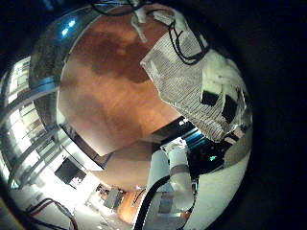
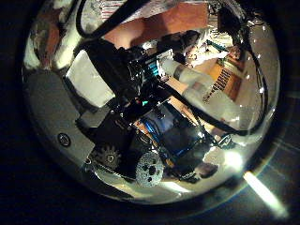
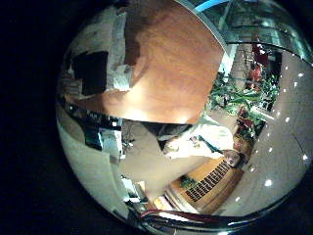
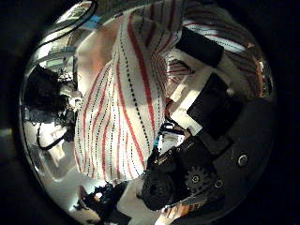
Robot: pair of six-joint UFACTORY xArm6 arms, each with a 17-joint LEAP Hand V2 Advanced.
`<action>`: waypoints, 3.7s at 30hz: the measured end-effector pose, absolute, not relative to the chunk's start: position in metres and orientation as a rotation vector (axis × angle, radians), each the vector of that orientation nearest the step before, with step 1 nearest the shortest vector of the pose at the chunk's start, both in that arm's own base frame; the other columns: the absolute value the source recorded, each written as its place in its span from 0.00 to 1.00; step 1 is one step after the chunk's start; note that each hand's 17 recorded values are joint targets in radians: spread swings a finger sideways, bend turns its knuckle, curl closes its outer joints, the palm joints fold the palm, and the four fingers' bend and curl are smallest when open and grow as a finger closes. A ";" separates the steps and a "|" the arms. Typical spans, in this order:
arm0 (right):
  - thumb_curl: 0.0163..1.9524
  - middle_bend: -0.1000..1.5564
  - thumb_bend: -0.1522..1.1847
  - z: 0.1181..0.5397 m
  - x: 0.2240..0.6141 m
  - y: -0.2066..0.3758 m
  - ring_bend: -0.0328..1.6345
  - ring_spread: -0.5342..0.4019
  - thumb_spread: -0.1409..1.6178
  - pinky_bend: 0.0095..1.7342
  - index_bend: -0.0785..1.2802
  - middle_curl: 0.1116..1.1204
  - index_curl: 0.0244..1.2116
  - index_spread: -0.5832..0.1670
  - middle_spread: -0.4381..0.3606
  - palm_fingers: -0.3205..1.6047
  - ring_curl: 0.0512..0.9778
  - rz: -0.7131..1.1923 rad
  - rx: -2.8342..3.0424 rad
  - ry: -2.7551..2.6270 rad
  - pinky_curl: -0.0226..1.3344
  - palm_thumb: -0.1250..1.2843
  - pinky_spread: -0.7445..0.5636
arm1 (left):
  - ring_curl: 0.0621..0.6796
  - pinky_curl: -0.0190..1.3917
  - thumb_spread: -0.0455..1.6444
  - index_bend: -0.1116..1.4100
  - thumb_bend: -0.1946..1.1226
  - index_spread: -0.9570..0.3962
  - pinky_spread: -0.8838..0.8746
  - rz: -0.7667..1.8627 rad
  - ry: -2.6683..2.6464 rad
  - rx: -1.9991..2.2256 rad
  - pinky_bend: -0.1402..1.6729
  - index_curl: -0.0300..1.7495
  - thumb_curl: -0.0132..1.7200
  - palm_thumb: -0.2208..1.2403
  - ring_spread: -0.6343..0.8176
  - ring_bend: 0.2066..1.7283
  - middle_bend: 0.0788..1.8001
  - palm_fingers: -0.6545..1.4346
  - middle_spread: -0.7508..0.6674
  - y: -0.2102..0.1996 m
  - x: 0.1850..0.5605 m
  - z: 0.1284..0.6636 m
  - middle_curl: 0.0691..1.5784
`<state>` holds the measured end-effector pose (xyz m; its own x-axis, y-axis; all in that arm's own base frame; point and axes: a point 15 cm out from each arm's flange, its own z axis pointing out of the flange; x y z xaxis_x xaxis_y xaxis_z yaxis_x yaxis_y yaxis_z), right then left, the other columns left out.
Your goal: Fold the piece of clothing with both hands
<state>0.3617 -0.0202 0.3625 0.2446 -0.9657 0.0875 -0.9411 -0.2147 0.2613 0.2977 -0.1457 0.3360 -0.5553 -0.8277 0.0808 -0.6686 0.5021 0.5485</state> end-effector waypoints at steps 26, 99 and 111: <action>0.24 0.69 0.10 0.255 0.460 -0.001 0.80 0.31 0.82 0.65 0.49 0.71 0.87 0.22 0.31 0.61 0.74 -0.323 2.146 -1.679 0.69 0.70 0.33 | 0.74 0.41 0.96 0.16 0.87 0.23 0.14 -0.713 -2.092 1.413 0.65 0.62 0.41 0.41 0.10 0.70 0.47 0.72 0.09 -0.111 0.390 0.229 0.61; 0.24 0.71 0.15 0.161 0.360 -0.128 0.79 0.31 0.71 0.72 0.65 0.62 0.54 0.19 0.28 0.77 0.57 -0.351 2.056 -1.840 0.49 0.77 0.37 | 0.34 0.36 0.85 0.19 0.24 0.70 0.68 -0.353 -2.458 1.528 0.31 0.33 0.14 0.33 0.55 0.33 0.07 0.42 0.62 -0.158 0.303 0.177 0.28; 0.27 0.78 0.11 0.189 0.349 -0.175 0.86 0.34 0.75 0.77 0.72 0.71 0.71 0.22 0.31 0.70 0.66 -0.297 2.006 -1.980 0.57 0.79 0.40 | 0.31 0.34 0.85 0.19 0.20 0.70 0.71 -0.371 -2.451 1.528 0.30 0.31 0.15 0.35 0.57 0.31 0.07 0.43 0.62 -0.162 0.305 0.164 0.26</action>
